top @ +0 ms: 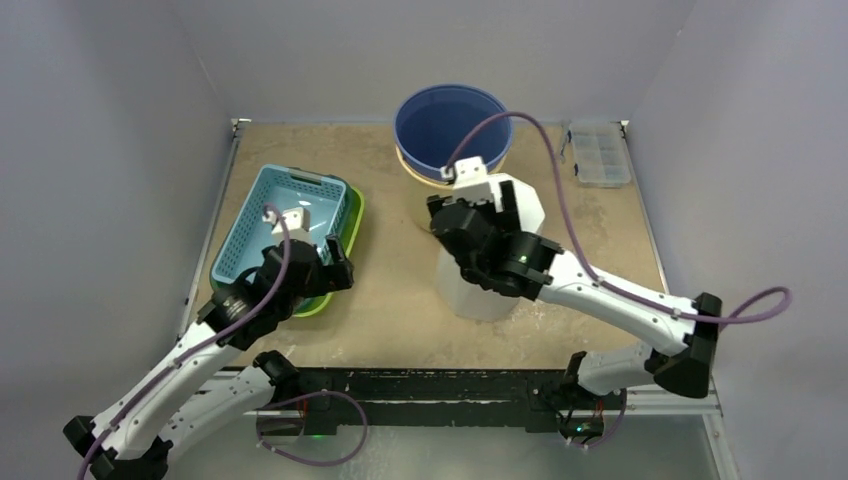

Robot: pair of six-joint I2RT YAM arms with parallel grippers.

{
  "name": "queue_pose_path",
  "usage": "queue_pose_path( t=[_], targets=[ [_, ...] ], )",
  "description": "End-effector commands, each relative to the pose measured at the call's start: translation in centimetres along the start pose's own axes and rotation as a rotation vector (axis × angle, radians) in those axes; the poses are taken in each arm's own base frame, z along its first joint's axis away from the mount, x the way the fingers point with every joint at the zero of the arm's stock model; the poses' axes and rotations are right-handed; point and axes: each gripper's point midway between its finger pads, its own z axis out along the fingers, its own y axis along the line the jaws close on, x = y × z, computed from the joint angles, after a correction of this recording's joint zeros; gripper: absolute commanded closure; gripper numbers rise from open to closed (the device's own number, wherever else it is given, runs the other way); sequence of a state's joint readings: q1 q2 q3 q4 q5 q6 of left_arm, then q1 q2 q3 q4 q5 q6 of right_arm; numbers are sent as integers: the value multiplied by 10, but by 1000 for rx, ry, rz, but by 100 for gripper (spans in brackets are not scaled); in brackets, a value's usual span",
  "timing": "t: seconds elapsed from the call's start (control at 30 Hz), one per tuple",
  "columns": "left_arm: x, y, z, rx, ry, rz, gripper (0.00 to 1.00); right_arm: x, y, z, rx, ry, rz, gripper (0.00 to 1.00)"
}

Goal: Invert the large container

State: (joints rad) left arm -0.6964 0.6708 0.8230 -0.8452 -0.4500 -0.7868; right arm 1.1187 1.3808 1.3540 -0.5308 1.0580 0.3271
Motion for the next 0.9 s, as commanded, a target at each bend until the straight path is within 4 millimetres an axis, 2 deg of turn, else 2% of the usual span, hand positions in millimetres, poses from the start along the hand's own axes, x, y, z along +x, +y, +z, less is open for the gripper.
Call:
queue_pose_path(
  t=[0.0, 0.1, 0.2, 0.33, 0.47, 0.57, 0.73, 0.87],
  targets=[
    [-7, -38, 13, 162, -12, 164, 2, 52, -49, 16, 55, 151, 8, 1],
    [-11, -47, 21, 191, -23, 245, 1, 43, -76, 15, 78, 129, 64, 1],
    [-11, -34, 40, 139, -93, 328, 2, 27, -79, 8, 32, 94, 135, 1],
    [-17, -41, 47, 150, -112, 357, 1, 0, -47, -9, -197, 72, 264, 1],
    [-13, -25, 55, 46, -84, 356, 2, -17, -9, -23, -432, 25, 362, 1],
    [-9, -27, 57, 51, -67, 346, 2, -11, 11, -24, -504, 57, 400, 1],
    [-9, -27, 56, 53, -64, 355, 4, -1, 32, -24, -568, 153, 309, 1],
    [-12, -27, 54, 55, -76, 357, 5, -9, 33, -26, -595, 116, 298, 1]
  ],
)
